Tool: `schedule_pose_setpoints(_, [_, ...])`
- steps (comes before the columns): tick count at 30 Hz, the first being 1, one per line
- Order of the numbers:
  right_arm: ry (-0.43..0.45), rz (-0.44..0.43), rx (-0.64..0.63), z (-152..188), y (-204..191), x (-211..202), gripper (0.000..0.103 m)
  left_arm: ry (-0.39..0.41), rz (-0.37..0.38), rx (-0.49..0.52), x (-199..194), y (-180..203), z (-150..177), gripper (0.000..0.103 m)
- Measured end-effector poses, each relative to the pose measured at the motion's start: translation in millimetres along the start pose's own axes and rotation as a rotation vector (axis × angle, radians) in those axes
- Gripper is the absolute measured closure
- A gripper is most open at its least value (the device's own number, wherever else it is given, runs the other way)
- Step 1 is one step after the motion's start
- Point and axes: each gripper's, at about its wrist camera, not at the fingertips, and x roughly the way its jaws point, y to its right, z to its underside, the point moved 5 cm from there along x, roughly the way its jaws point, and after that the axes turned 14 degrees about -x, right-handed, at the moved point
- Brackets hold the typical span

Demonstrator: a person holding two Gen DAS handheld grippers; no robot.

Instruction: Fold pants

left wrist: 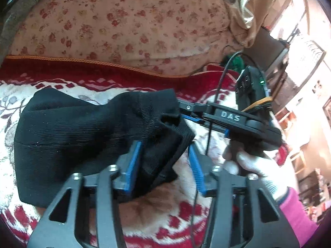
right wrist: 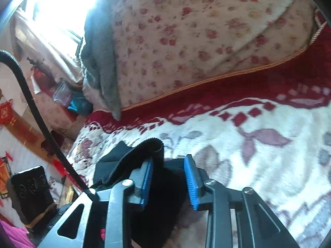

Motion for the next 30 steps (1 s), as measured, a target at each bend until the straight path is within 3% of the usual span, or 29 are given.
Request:
schedule_pose_setpoints(5, [0.051,0.083,0.0,-8,-9,-29,0.069,0.009,0.025,0.013,-27,-4,0,0.054])
schedule_pose_setpoints(8, [0.103,0.079,-0.028,-19,-30,-45,0.068,0.049,-0.041,0.029,-41,-22,-5,0.054])
schedule_pose_setpoints(10, [0.126,0.027,-0.063,-25,-52,-48,0.066,0.089,-0.108,0.021,-46,-41,-12,0.054])
schedule_pose_setpoints(15, [0.068,-0.094,-0.085,-20,-89,-16,0.065,0.122,-0.19,-0.069,-49,-81,-29,0.054])
schedule_pose_setpoints(20, [-0.009,-0.082,-0.123,0,-105,13,0.065,0.153,-0.244,-0.07,-49,-96,-38,0.054])
schedule_pose_setpoints(25, [-0.074,-0.02,-0.12,25,-92,25,0.065,0.13,-0.287,-0.09,-32,-109,-43,0.054])
schedule_pose_setpoints(30, [-0.045,-0.057,-0.07,35,-79,21,0.065,0.147,-0.33,-0.053,-26,-110,-44,0.054])
